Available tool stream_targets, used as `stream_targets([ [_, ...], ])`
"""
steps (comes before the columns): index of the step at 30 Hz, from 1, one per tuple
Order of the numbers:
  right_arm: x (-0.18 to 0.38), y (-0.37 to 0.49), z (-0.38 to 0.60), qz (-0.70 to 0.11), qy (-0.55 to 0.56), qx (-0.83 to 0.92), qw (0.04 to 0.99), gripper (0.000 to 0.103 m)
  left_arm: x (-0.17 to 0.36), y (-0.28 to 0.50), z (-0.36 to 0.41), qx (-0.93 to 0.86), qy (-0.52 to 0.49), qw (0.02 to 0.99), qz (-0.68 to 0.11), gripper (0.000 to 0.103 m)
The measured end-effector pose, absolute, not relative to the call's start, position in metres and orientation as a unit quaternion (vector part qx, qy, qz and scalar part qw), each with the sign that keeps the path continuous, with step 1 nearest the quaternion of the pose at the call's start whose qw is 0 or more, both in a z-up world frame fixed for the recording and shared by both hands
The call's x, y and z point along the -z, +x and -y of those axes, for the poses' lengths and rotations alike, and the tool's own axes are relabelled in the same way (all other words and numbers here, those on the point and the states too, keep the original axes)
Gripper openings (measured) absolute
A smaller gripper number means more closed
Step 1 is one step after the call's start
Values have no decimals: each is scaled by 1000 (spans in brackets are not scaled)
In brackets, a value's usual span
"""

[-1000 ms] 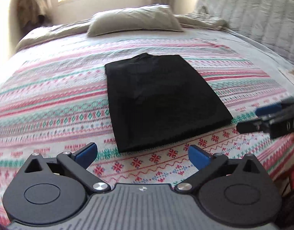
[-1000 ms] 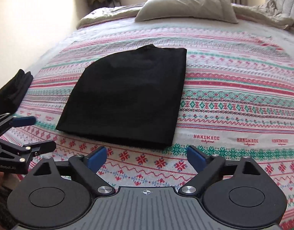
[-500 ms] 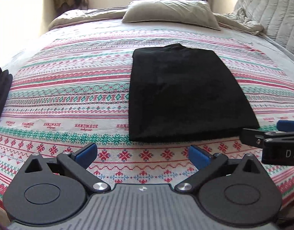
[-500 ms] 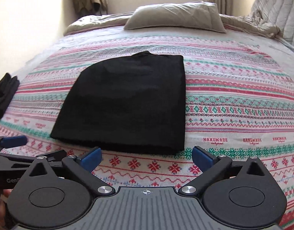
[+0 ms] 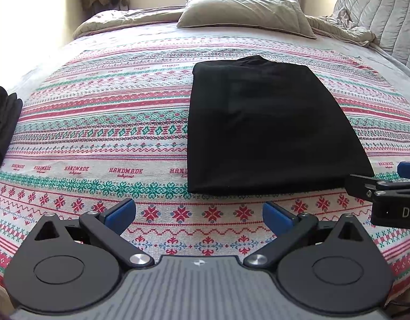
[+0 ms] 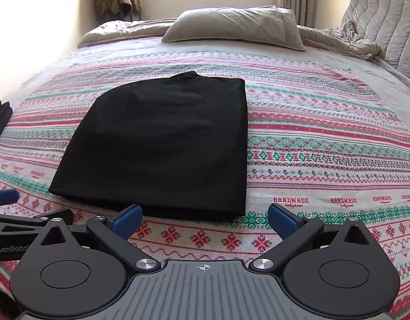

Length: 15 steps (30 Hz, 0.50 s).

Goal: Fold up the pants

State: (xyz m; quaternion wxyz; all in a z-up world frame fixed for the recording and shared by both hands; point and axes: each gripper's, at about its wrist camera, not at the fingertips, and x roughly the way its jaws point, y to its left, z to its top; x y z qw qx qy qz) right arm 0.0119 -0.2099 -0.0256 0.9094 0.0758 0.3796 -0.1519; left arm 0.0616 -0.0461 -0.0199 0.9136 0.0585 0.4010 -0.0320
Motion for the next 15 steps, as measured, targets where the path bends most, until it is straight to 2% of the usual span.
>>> stream_targets([
  [15, 28, 11, 208, -382, 71, 149, 909, 101, 21, 62, 46, 32, 57, 912, -405, 103],
])
